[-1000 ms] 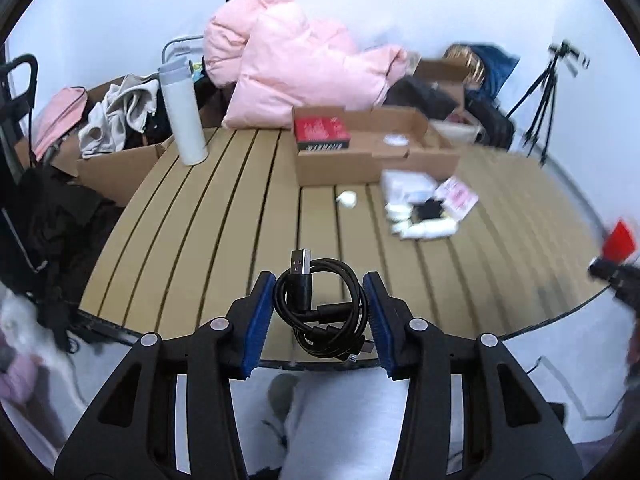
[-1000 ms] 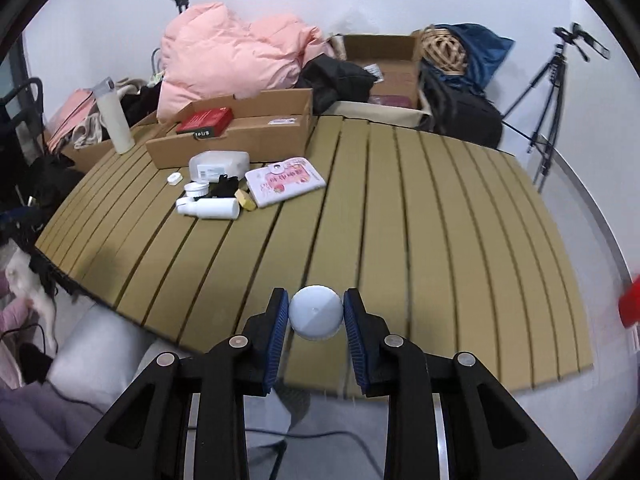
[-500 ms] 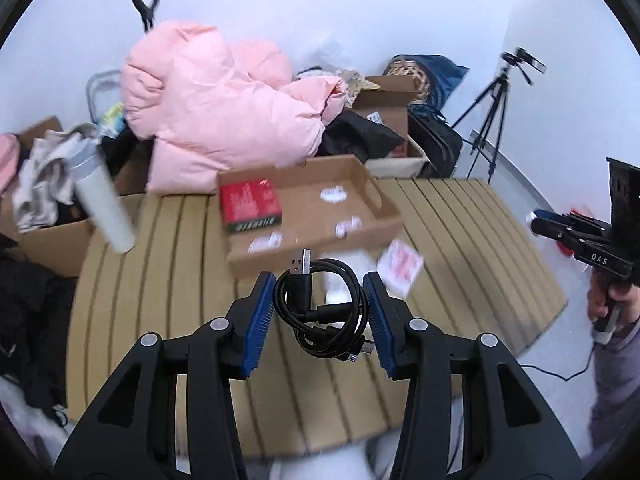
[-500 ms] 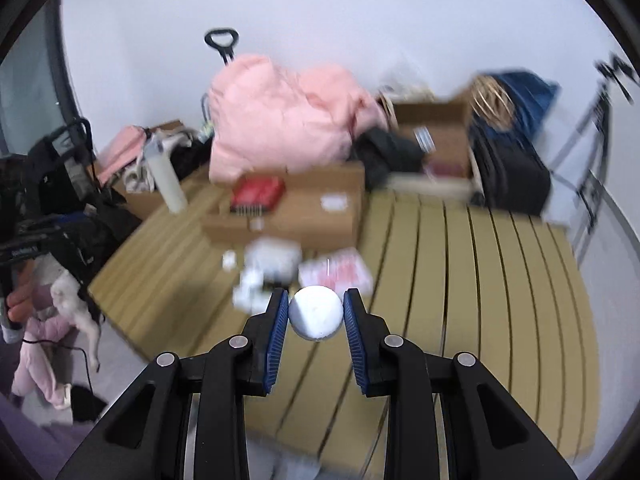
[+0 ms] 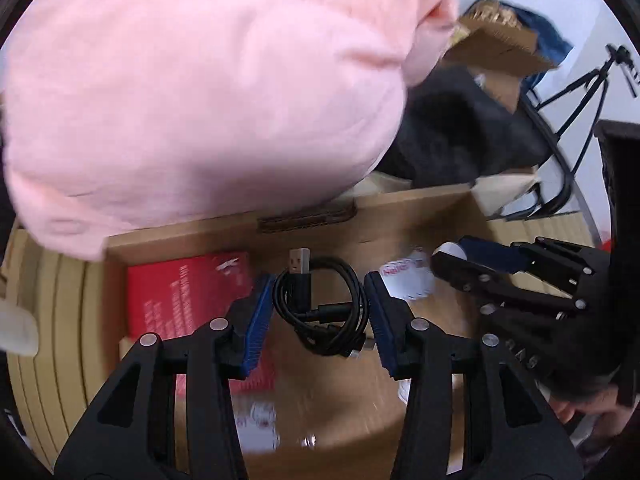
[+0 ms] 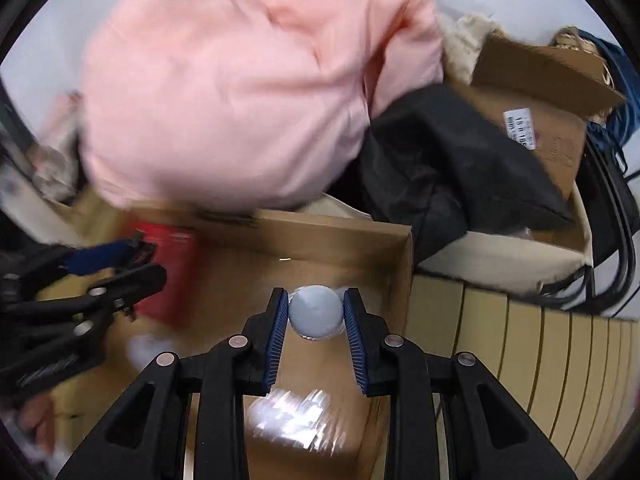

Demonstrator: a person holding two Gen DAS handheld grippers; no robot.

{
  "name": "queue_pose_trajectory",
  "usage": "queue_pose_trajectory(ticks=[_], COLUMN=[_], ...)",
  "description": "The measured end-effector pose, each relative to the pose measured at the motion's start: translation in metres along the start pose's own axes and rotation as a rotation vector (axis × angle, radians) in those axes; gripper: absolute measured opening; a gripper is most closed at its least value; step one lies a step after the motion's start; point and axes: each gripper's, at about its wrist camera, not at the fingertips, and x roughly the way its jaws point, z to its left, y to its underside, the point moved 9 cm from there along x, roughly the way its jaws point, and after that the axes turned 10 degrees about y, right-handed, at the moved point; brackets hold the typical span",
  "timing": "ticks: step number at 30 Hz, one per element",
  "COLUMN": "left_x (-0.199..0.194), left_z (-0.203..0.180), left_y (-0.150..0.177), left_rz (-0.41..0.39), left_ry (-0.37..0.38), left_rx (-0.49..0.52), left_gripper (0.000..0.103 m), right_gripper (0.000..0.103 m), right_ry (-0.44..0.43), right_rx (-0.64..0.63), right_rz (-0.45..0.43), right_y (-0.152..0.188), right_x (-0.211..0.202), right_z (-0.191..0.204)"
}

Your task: Organize objects

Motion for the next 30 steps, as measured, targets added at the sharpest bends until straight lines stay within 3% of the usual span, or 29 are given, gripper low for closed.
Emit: queue_pose_trajectory(ticks=[2,3,4,5,7,12,15,21,24,27,30], left_x=[0.016,0.02,0.021,0.021,0.017,0.007,-0.025,-0.15,-0.223,-0.287,-0.336], left_z=[0.007,0.01,0.014,0.017,0.019,0.027,0.017,-0.007,-0.011,-0.01,-0.02], left_y=[0.001,0.002,0.001,0.001,0.004,0.019,0.02,0.044,0.076,0.122,0.174], left_rz=[0.02,0.023,0.021,0.009,-0.01,-0.045,-0.076,-0.129,-0.179,-0.195,-0.199], left_ry=[-0.025,-0.031,-0.037,-0.022,0.016,0.027,0.047,-0.026,-0.115,-0.228,-0.216], left_rx=[0.001,-0.007,-0.02,-0.034,-0.064,-0.102,-0.101,0.041,0.107,0.135,0.13], left_gripper=[0.059,0.065,0.066,0.068,0.075,0.08,0.08,0.082,0.092,0.098,0.099], right_gripper=[0.032,0.039,0.061,0.065,0.089,0.092,0.092,0.092,0.092,0.092,0.092], right_ry=[0.036,0.058,0.08,0.109,0.113,0.076,0.074,0.03,0.01,-0.008,-0.026], right_rx=[0.011,0.003,-0.011,-0.038,-0.054,0.016,0.037,-0.006,-0.037,-0.03,-0.038], right_rz=[0.019,0.026,0.028,0.003,-0.039,-0.045,-0.069,-0.167,-0.19,-0.2,-0.204], right_y=[0.001,0.003,0.004,0.005,0.005,0.019,0.022,0.023,0.04,0.078,0.13], right_x=[0.021,0.027,0.032,0.033,0.029,0.022,0.001,-0.111,-0.174,-0.229,-0.284], right_z=[-0.001,-0.002,-0.003,-0.003,-0.003,-0.006,-0.01,-0.004,-0.008,-0.014,-0.02])
